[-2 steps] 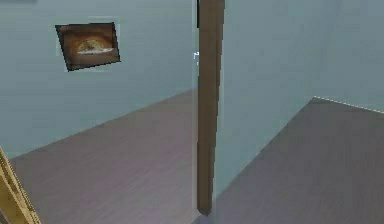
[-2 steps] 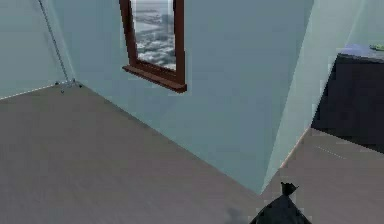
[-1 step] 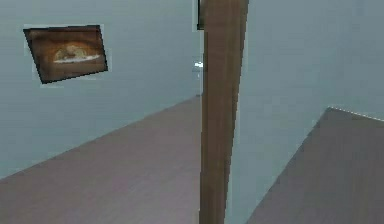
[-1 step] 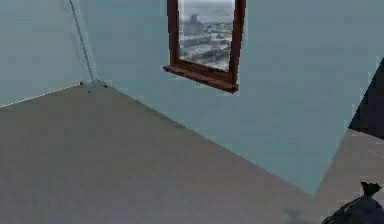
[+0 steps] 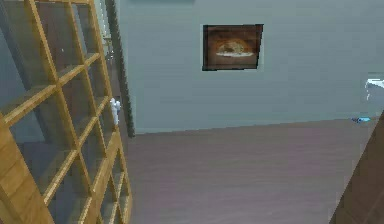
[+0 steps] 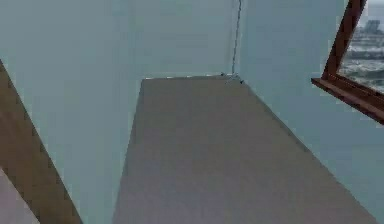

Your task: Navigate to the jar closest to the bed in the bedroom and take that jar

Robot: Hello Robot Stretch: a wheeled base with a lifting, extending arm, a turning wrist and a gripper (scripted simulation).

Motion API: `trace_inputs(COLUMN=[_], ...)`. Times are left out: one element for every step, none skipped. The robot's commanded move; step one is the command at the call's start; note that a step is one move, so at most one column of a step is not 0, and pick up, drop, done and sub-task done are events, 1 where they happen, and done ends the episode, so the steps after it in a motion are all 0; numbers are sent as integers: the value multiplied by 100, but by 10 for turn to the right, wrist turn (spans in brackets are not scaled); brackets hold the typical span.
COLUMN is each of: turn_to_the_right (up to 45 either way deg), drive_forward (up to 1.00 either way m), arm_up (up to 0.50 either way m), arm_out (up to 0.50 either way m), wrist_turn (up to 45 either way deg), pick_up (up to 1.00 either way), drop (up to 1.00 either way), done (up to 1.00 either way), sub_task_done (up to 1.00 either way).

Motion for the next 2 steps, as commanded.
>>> trace_inputs(turn_to_the_right=[0, -60], drive_forward=[30, 0], arm_up=[0, 0], arm_out=[0, 0], wrist_turn=[0, 0], pick_up=[0, 0], drop=[0, 0], done=[0, 0], sub_task_done=[0, 0])
